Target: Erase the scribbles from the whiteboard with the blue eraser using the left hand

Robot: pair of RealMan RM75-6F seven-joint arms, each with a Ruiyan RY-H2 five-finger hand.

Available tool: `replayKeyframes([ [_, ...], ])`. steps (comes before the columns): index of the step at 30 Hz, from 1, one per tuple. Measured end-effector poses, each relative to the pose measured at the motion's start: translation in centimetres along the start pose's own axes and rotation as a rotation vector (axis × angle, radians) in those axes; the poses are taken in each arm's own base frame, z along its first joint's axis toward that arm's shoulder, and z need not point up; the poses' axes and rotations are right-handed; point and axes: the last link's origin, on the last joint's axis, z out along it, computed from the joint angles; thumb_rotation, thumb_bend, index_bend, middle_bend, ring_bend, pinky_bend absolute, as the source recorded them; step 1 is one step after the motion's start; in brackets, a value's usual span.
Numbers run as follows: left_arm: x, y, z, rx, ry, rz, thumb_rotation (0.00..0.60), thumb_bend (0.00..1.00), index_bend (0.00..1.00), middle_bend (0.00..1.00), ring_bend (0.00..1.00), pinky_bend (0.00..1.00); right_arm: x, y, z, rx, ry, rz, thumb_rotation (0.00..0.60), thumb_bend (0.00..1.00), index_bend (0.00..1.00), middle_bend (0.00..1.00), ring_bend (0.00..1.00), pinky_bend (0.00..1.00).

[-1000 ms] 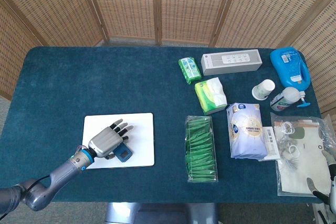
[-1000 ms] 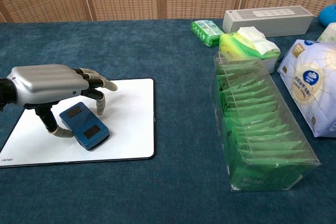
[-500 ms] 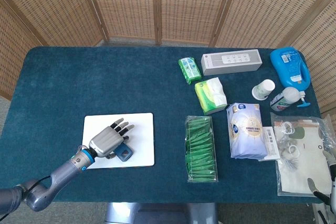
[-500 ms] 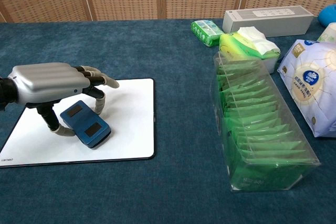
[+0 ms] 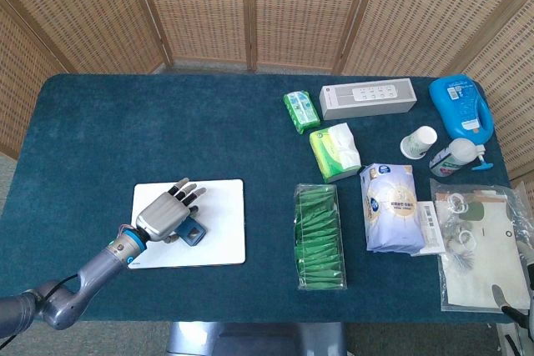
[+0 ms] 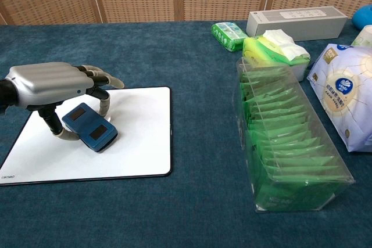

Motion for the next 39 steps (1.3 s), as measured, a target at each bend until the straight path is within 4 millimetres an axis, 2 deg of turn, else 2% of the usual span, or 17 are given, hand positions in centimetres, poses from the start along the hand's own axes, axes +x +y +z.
replayKeyframes([
  [8,-0.2,1.1,-0.1,-0.036,-0.013,0.013,0.6,0.28,0.65,0.14,0.0,0.0,0.1,0.1,-0.1,-0.003,0.004,0.004,0.6,0.25,0.13,0.12,0.0,0.04],
  [19,0.0,3.4,-1.0,-0.115,-0.018,0.001,0.6,0.28,0.66,0.15,0.0,0.0,0.2,0.3,-0.3,0.001,0.009,0.009,0.6,0.25,0.12,0.12,0.0,0.04],
  [29,-0.4,2.4,-1.1,-0.082,-0.033,0.025,0.6,0.28,0.67,0.12,0.0,0.0,0.2,0.1,-0.4,0.005,0.01,0.007,0.6,0.25,0.12,0.12,0.0,0.04],
  [33,-0.4,1.0,-0.8,-0.036,-0.021,0.029,0.6,0.28,0.67,0.09,0.0,0.0,0.2,-0.2,-0.4,0.012,0.009,0.005,0.6,0.25,0.12,0.12,0.0,0.04],
  [39,0.1,0.0,-0.2,-0.002,0.017,0.009,0.6,0.28,0.67,0.07,0.0,0.0,0.3,-0.3,-0.4,0.014,0.01,0.002,0.6,0.25,0.12,0.12,0.0,0.04],
])
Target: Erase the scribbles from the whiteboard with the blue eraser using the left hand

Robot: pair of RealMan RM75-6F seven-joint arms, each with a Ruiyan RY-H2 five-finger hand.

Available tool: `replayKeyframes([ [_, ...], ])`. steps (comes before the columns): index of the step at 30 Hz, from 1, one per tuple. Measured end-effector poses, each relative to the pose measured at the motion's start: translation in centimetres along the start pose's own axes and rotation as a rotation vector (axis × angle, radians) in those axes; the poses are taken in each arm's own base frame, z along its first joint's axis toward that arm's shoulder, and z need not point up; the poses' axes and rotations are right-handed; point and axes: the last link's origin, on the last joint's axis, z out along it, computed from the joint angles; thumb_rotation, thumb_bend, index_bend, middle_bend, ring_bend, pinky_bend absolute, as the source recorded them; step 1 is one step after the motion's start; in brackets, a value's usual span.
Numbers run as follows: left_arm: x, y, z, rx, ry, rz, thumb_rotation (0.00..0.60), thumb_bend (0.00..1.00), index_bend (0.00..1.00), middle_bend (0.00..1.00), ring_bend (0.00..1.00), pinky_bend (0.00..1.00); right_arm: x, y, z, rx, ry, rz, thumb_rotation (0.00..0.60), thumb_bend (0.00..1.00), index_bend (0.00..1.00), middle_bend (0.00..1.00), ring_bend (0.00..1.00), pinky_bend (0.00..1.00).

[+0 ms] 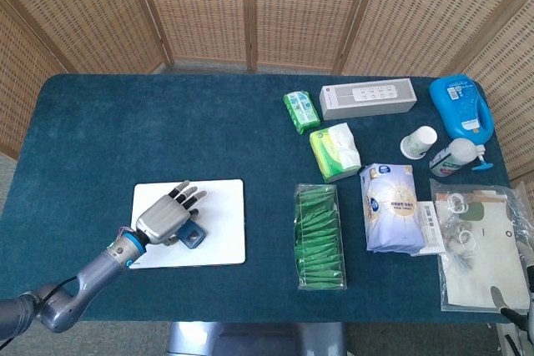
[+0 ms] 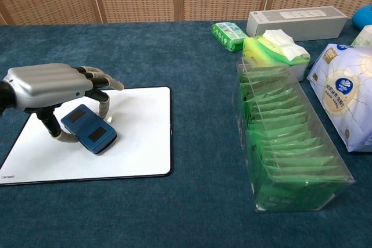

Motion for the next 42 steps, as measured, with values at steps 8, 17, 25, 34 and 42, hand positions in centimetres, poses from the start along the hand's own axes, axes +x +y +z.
replayKeyframes([
  [8,0.4,0.6,1.2,-0.01,0.026,-0.009,0.6,0.28,0.66,0.06,0.0,0.0,0.1,0.2,-0.2,-0.007,0.004,-0.002,0.6,0.25,0.12,0.12,0.0,0.04],
  [17,-0.1,1.6,2.4,-0.027,0.008,-0.007,0.6,0.28,0.66,0.06,0.0,0.0,0.3,0.3,-0.3,-0.012,0.009,-0.002,0.6,0.25,0.12,0.12,0.0,0.04],
  [25,-0.4,1.5,1.2,-0.035,-0.012,-0.005,0.6,0.28,0.67,0.07,0.0,0.0,0.2,0.1,-0.2,-0.007,0.007,0.0,0.6,0.25,0.12,0.12,0.0,0.04],
  [34,-1.0,1.1,-1.3,-0.041,-0.037,-0.01,0.6,0.28,0.67,0.07,0.0,0.0,-0.2,-0.3,0.0,0.007,-0.003,0.001,0.6,0.25,0.12,0.12,0.0,0.04],
  [42,-1.4,0.1,-3.5,-0.026,-0.08,-0.008,0.6,0.28,0.68,0.08,0.0,0.0,-0.4,-0.6,0.2,0.015,-0.004,0.006,0.6,0.25,0.12,0.12,0.0,0.04],
])
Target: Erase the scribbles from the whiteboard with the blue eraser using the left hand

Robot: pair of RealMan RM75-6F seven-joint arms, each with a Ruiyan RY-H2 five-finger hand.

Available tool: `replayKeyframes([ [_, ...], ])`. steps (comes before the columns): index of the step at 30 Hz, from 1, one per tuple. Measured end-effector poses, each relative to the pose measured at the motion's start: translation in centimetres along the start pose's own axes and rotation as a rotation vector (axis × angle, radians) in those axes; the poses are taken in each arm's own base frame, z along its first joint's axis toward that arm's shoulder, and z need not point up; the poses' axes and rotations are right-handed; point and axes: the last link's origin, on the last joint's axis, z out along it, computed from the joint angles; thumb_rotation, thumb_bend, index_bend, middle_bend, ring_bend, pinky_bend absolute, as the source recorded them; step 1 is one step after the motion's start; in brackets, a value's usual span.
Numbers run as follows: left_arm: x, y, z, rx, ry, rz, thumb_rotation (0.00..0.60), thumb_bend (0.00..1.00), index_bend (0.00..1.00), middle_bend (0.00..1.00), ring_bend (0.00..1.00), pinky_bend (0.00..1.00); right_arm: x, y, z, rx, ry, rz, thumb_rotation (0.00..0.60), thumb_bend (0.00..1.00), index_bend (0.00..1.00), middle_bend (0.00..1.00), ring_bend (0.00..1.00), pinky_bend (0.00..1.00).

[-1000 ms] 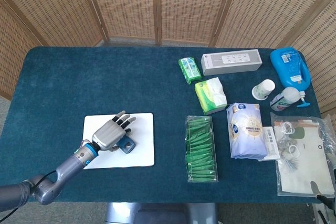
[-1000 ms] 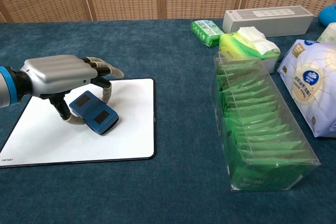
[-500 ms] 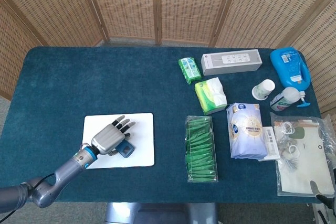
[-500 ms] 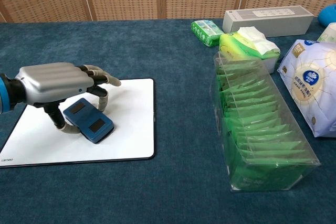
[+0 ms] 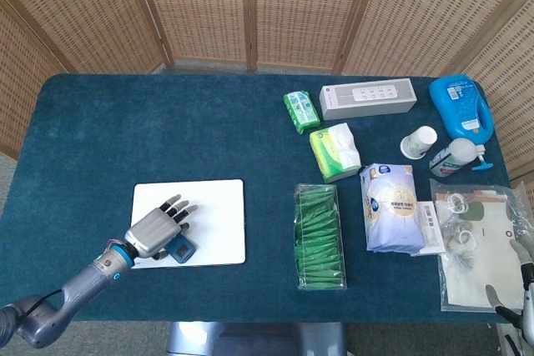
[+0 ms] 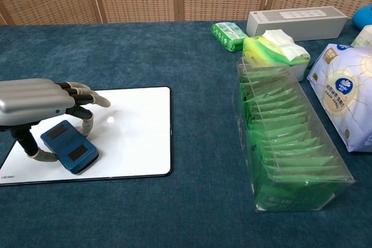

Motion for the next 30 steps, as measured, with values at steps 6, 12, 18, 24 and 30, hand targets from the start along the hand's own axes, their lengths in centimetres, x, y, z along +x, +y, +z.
replayKeyframes([
  [6,1.3,-0.2,-0.9,0.007,0.032,-0.019,0.6,0.28,0.68,0.08,0.0,0.0,0.1,-0.1,0.0,0.008,0.004,0.005,0.6,0.25,0.12,0.12,0.0,0.04],
  [12,4.7,-0.6,-1.3,0.024,0.168,-0.042,0.6,0.28,0.68,0.08,0.0,0.0,0.3,0.1,-0.1,0.002,0.011,0.01,0.6,0.25,0.12,0.12,0.0,0.04],
  [18,7.3,-0.9,-1.5,0.04,0.271,-0.058,0.6,0.28,0.67,0.08,0.0,0.0,0.3,0.5,-0.3,-0.005,0.01,0.015,0.6,0.25,0.12,0.12,0.0,0.04],
  [24,7.4,-0.9,-1.5,0.052,0.274,-0.063,0.6,0.28,0.67,0.08,0.0,0.0,0.1,0.5,-0.1,0.002,0.004,0.021,0.6,0.25,0.12,0.12,0.0,0.04],
  [30,7.0,-1.0,-1.5,0.065,0.27,-0.075,0.6,0.28,0.67,0.08,0.0,0.0,0.0,0.6,-0.1,0.003,0.003,0.02,0.6,0.25,0.12,0.12,0.0,0.04],
])
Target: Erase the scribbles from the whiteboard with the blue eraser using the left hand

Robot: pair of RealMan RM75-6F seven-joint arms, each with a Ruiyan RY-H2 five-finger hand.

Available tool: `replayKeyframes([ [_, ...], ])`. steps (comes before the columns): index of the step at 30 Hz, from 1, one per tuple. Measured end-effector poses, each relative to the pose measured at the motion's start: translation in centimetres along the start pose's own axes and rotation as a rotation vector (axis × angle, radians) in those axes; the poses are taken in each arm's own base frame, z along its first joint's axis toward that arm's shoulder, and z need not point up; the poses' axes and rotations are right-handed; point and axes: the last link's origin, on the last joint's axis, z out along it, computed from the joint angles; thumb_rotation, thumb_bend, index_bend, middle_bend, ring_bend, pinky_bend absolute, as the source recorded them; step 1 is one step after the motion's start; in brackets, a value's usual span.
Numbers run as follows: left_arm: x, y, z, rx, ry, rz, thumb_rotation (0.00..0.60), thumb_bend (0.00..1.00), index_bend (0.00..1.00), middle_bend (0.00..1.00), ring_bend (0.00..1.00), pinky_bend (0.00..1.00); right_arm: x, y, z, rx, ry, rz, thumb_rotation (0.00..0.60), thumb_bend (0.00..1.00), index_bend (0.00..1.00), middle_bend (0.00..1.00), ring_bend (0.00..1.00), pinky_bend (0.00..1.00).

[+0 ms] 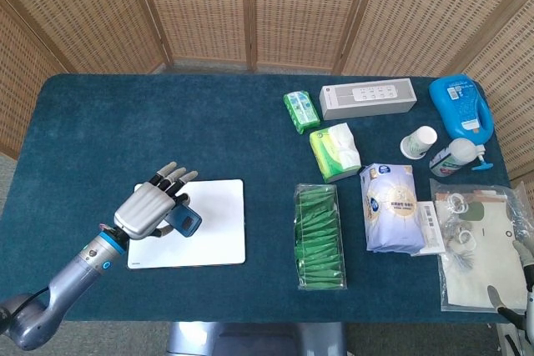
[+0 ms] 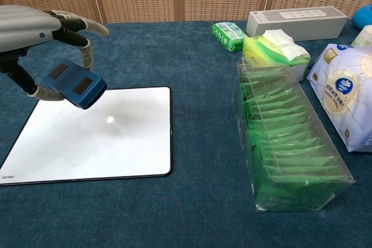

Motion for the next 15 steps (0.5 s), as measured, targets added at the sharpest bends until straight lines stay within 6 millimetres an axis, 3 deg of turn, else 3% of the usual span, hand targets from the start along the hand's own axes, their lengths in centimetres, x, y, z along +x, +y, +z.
replayKeyframes([
  [8,-0.7,0.1,0.8,0.002,-0.003,-0.023,0.6,0.28,0.66,0.08,0.0,0.0,0.0,-0.1,0.0,0.005,-0.003,-0.003,0.6,0.25,0.12,0.12,0.0,0.04],
  [15,-1.2,2.0,3.8,-0.058,-0.002,-0.024,0.6,0.28,0.65,0.07,0.0,0.0,0.3,0.0,-0.2,0.0,0.005,-0.006,0.6,0.25,0.12,0.12,0.0,0.04],
])
